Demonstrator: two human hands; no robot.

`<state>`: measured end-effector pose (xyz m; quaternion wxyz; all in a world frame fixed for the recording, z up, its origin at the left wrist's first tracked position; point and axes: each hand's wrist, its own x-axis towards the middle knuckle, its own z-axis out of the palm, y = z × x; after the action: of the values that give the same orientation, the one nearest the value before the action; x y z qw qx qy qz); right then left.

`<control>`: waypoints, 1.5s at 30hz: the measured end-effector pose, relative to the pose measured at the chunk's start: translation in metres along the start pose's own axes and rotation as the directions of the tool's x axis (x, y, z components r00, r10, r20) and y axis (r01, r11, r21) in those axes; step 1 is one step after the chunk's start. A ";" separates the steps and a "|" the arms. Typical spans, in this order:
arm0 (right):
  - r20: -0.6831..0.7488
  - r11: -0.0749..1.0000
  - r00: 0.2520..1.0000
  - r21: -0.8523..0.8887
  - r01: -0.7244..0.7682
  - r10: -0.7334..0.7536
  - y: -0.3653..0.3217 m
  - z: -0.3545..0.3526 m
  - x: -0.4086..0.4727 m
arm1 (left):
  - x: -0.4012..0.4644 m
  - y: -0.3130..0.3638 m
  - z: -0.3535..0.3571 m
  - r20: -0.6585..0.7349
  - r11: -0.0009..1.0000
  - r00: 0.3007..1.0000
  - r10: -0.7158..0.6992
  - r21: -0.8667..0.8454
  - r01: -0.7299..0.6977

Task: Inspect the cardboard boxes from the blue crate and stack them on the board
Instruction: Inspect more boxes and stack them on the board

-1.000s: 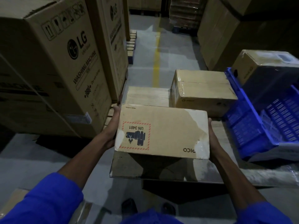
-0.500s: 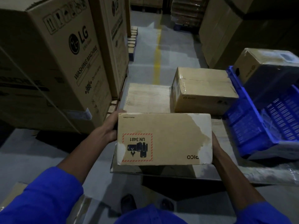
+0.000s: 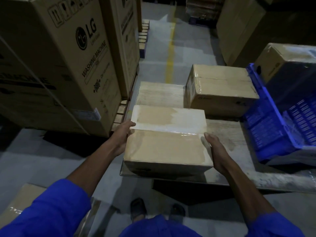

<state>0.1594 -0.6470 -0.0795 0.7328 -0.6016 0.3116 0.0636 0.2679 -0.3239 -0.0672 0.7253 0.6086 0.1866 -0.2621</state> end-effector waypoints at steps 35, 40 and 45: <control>-0.065 0.944 0.981 0.266 0.194 -0.183 -0.020 -0.010 -0.006 | -0.009 0.013 0.012 0.078 0.954 0.957 0.280 0.088 -0.287; -0.145 0.957 0.975 0.217 0.194 -0.165 -0.017 -0.011 0.000 | 0.003 0.012 0.001 0.115 0.984 0.986 0.123 0.111 -0.136; -0.215 0.989 0.966 -0.008 0.146 -0.144 -0.005 -0.010 0.014 | 0.005 0.018 0.001 0.120 0.983 0.984 0.134 0.109 -0.148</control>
<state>0.1688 -0.6617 -0.0831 0.6998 -0.6234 0.3442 -0.0567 0.2829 -0.3235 -0.0555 0.7142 0.6464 0.0862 -0.2544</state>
